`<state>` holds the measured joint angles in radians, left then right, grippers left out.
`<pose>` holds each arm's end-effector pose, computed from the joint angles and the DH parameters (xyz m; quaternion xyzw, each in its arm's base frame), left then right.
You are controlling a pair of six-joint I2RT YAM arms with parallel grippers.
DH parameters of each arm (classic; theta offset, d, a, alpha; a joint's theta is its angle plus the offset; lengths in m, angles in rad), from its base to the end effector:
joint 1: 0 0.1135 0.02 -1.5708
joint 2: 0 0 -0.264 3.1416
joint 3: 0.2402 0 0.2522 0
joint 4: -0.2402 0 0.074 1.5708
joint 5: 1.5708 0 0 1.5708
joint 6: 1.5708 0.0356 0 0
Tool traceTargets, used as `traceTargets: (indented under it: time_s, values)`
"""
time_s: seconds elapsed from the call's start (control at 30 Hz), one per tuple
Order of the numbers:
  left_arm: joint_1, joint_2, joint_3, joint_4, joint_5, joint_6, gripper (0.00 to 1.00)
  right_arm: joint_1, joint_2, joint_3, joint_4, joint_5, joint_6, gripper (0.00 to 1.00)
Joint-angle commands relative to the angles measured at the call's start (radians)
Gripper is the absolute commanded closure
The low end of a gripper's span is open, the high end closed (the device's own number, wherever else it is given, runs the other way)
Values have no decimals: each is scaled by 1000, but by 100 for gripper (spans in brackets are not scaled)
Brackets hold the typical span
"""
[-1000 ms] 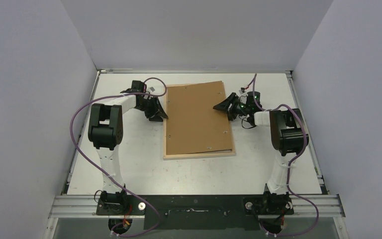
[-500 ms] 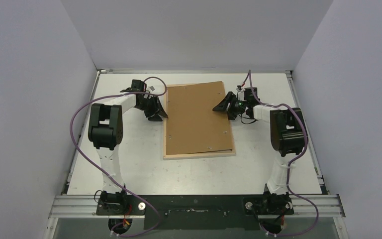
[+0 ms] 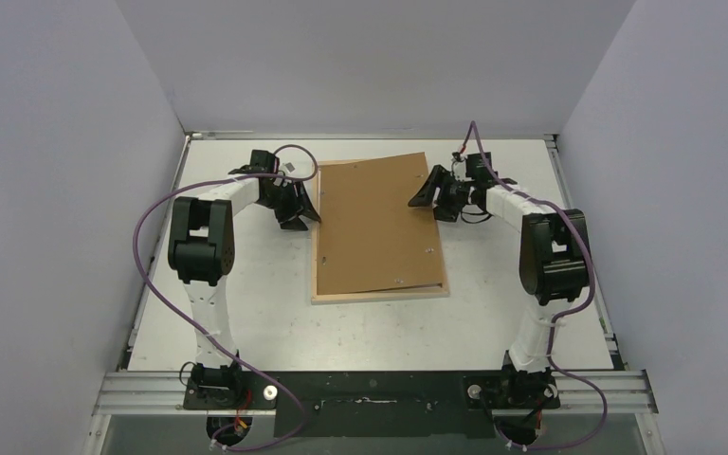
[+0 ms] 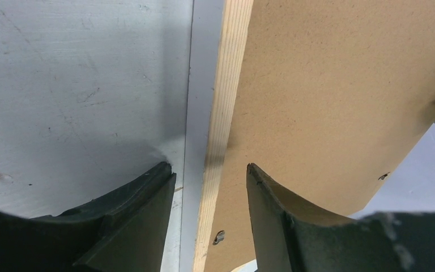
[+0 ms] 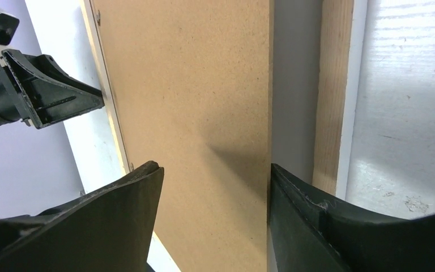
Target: Put the photo into the frame
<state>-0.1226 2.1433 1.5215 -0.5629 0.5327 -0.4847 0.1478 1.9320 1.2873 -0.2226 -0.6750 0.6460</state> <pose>0.4310 -0.0713 0.1445 -0.1208 0.9404 -0.3019 0.0994 0.4032 0.0825 0.1836 0.1078 0.8866 0.4124 0.1797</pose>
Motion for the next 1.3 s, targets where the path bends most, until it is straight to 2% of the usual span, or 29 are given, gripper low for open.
traceTargets:
  time_s: [0.0, 0.2, 0.47, 0.8, 1.0, 1.17, 1.27]
  values:
    - [7, -10, 26, -37, -75, 42, 50, 11, -75, 114, -154, 34, -71, 35]
    - [11, -22, 26, -44, -79, 47, 45, 10, -76, 190, -365, 169, -152, 35]
    - [12, -37, 19, -35, -69, 60, 40, 3, -102, 151, -364, 282, -133, 29]
    - [12, -39, -5, -35, -77, 45, 39, 7, -109, 98, -390, 358, -135, 30]
    - [11, -44, -12, -29, -74, 38, 39, 10, -246, -36, -372, 303, -92, 36]
    - [11, -50, -17, -23, -74, 34, 39, 13, -394, -244, -341, 231, 17, 36]
    - [11, -55, -25, -19, -76, 31, 39, 15, -466, -348, -293, 172, 106, 40]
